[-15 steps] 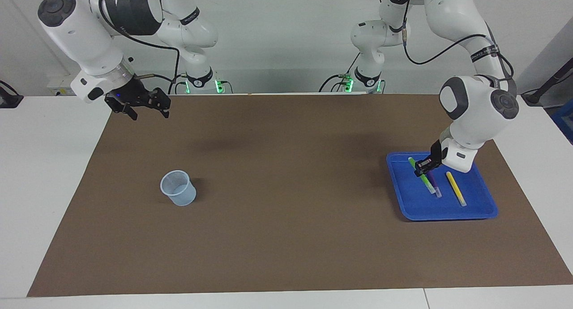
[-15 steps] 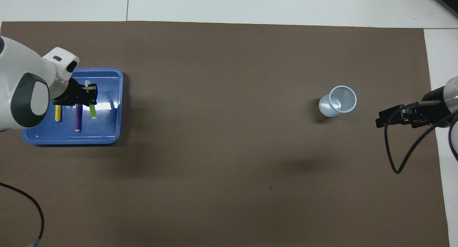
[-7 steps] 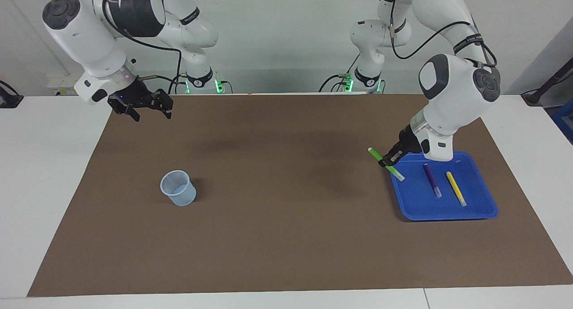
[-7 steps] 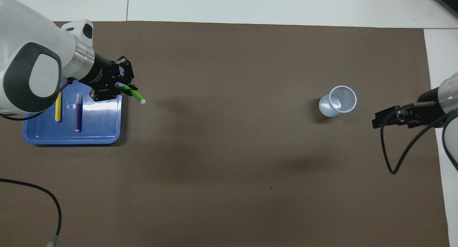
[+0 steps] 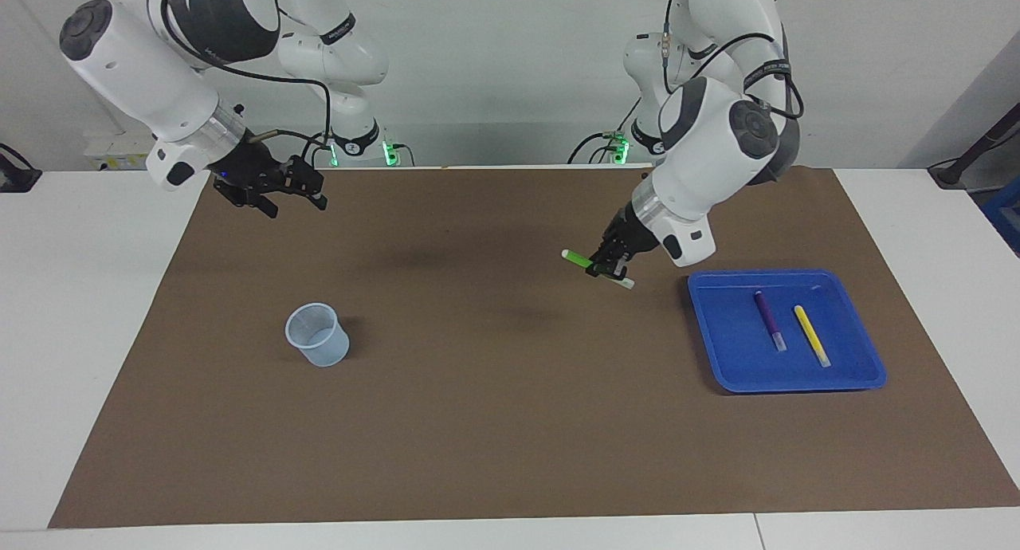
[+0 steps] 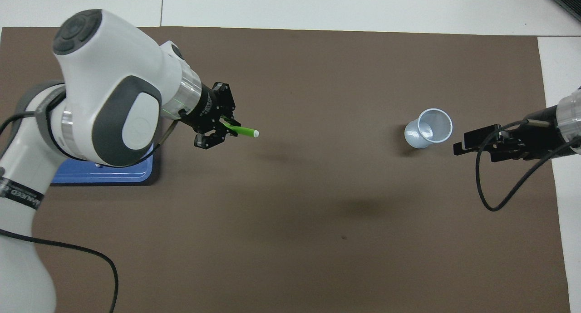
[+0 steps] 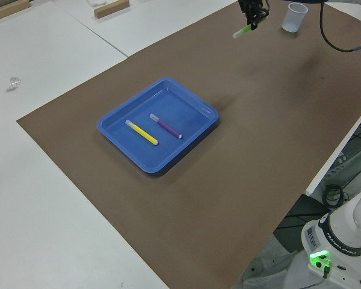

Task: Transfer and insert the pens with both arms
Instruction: 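Lift the green pen with the left gripper while the right gripper approaches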

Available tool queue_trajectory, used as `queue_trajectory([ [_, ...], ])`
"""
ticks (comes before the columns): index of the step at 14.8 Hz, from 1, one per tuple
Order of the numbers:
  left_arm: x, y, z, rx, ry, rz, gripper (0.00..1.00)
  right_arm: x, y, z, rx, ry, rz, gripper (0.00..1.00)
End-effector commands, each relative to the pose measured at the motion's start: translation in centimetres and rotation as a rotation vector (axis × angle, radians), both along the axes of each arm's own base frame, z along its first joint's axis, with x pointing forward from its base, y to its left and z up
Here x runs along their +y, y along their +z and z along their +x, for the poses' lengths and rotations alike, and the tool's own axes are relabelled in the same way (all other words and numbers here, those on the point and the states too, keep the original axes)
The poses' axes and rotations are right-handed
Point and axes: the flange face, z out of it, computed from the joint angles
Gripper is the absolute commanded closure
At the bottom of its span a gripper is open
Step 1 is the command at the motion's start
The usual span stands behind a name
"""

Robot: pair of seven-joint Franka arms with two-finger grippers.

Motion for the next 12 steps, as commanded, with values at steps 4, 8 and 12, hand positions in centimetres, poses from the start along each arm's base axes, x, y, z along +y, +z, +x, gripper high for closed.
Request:
queue_trajectory([
  [4, -9.5, -0.2, -6.3, -0.017, 0.163, -0.022, 1.00, 3.0, 1.0, 0.8, 0.008, -0.235, 0.213, 0.00],
  [8, -12.5, 0.2, -6.7, -0.067, 0.351, -0.100, 1.00, 5.5, -0.1, 2.5, 0.011, -0.331, 0.268, 0.00],
  [12, -15.0, 1.2, -7.3, -0.112, 0.456, -0.186, 1.00, 8.4, -2.0, 2.1, 0.059, -0.345, 0.258, 0.00],
])
